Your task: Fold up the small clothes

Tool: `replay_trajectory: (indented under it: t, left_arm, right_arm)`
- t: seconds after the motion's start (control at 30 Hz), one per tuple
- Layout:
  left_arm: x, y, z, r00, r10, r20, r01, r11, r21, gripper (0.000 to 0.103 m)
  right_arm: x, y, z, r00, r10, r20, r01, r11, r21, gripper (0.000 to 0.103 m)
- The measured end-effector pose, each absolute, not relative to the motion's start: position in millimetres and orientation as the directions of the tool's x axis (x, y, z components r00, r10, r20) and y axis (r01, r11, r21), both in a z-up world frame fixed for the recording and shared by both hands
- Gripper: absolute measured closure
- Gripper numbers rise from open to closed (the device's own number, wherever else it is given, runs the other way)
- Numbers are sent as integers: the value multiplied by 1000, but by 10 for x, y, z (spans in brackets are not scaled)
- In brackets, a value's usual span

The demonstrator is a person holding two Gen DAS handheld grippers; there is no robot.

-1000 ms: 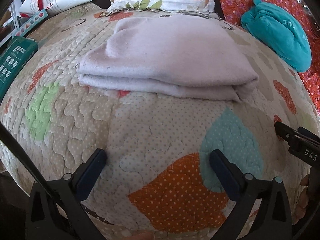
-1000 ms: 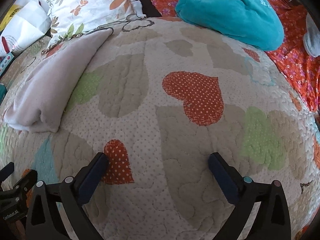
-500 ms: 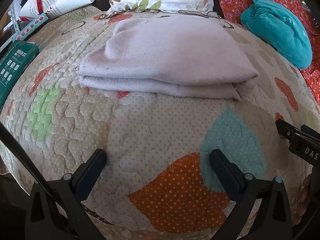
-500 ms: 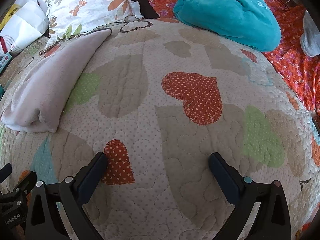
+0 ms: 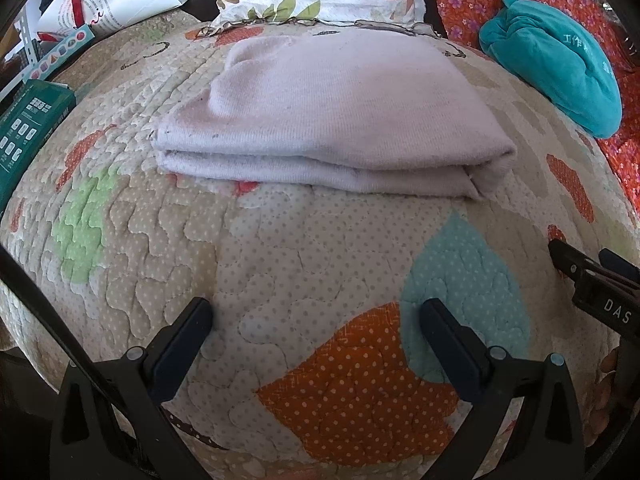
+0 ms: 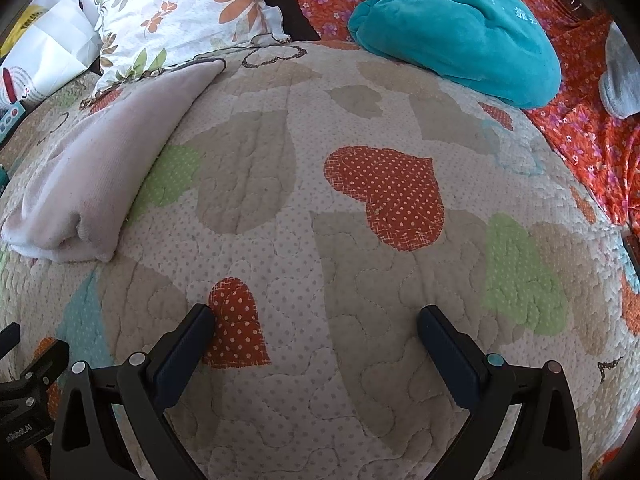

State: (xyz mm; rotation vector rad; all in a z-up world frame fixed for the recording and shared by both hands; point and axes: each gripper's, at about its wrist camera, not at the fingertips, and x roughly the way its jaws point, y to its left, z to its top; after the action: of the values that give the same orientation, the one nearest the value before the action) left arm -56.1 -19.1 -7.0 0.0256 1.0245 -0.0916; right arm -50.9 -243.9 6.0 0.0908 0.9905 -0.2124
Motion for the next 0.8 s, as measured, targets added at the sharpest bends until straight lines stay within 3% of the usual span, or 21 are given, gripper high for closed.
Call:
replay_trajectory:
  t: [0.8]
  left_arm:
    - [-532,-161,-69,505,-86,-859,88,995,-47,0]
  right_arm:
    - [-511,-2438,85,506,-141,-851,214,976,-34,0]
